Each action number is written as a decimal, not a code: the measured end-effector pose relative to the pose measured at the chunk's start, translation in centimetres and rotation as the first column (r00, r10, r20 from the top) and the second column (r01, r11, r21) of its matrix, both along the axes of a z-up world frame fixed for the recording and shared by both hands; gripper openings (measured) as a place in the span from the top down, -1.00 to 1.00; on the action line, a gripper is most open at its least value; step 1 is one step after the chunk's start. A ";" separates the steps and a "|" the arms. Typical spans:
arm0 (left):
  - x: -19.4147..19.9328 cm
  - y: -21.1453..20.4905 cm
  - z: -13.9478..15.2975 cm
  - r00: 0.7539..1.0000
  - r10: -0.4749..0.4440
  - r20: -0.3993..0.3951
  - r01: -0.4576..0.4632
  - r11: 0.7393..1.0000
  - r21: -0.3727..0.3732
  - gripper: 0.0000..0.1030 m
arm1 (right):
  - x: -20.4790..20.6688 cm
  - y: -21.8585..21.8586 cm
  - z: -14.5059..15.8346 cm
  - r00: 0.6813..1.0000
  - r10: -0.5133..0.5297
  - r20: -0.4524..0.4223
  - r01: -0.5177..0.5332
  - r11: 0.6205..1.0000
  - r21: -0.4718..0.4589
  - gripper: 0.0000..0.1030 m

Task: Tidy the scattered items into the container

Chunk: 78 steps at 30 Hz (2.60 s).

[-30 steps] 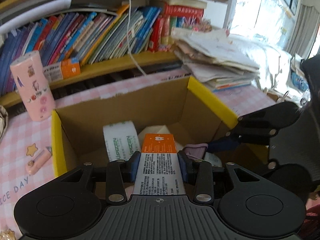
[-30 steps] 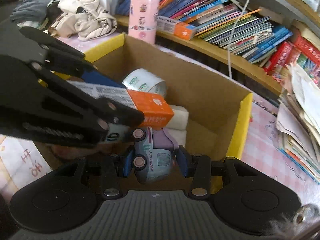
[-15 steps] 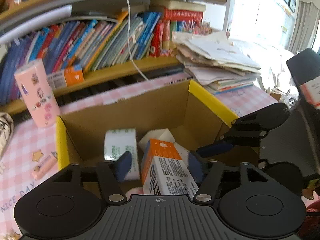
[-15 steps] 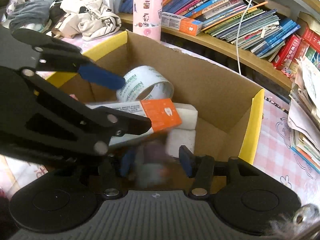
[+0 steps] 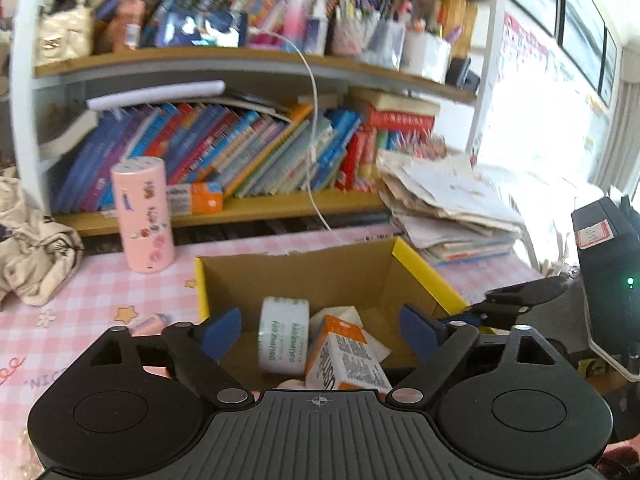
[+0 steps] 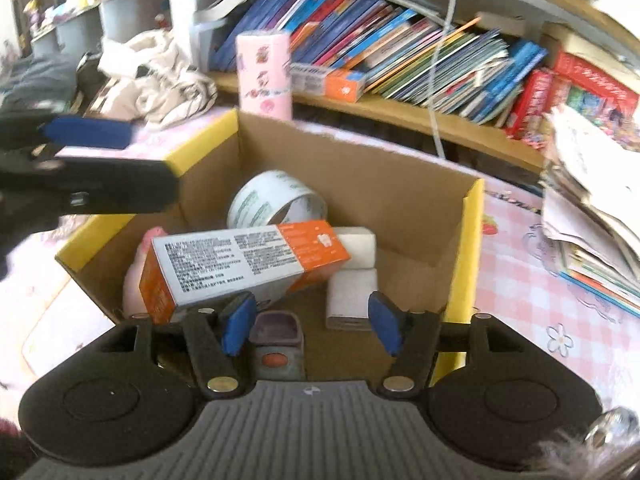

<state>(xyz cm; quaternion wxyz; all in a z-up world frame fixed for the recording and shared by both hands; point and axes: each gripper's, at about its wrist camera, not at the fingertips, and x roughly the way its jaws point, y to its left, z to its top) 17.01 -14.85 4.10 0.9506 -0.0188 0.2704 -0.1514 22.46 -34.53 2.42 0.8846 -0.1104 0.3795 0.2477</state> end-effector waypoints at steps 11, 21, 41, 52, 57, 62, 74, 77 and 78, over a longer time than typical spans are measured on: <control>-5.5 4.5 -0.4 0.998 0.027 0.049 -0.028 0.999 0.017 -0.89 | -6.1 0.8 2.4 0.950 -0.261 0.173 0.253 0.965 0.067 -0.76; -11.1 10.6 -2.0 0.997 0.080 -0.021 -0.080 0.997 0.025 -0.91 | -12.8 7.1 1.7 0.953 -0.252 0.166 0.247 0.968 0.051 -0.81; -16.7 17.4 -2.9 0.995 0.085 -0.056 -0.077 0.988 0.131 -0.91 | -19.0 16.2 0.6 0.973 -0.186 0.140 0.182 0.982 0.042 -0.85; -17.6 20.1 -2.8 0.993 0.111 -0.034 -0.106 0.987 0.123 -0.91 | -19.3 19.5 0.9 0.980 -0.129 0.149 0.126 0.992 0.030 -0.86; -17.7 21.1 -3.0 0.991 0.127 -0.045 -0.120 0.985 0.120 -0.91 | -19.2 20.4 1.0 0.981 -0.124 0.153 0.121 0.992 0.025 -0.86; -17.7 21.2 -3.5 0.992 0.097 -0.077 -0.087 0.989 0.122 -0.91 | -19.1 21.3 0.9 0.982 -0.119 0.145 0.117 0.993 0.020 -0.86; -17.6 22.8 -4.0 0.992 0.090 -0.093 -0.081 0.992 0.101 -0.92 | -19.1 22.9 0.6 0.986 -0.110 0.122 0.110 0.994 0.005 -0.86; -17.2 23.2 -4.1 0.989 0.109 -0.102 -0.099 0.990 0.098 -0.92 | -18.6 23.3 0.5 0.988 -0.096 0.117 0.097 0.995 -0.002 -0.86; -17.1 23.4 -4.2 0.987 0.116 -0.107 -0.107 0.990 0.095 -0.92 | -18.4 23.5 0.4 0.990 -0.088 0.114 0.089 0.996 -0.006 -0.86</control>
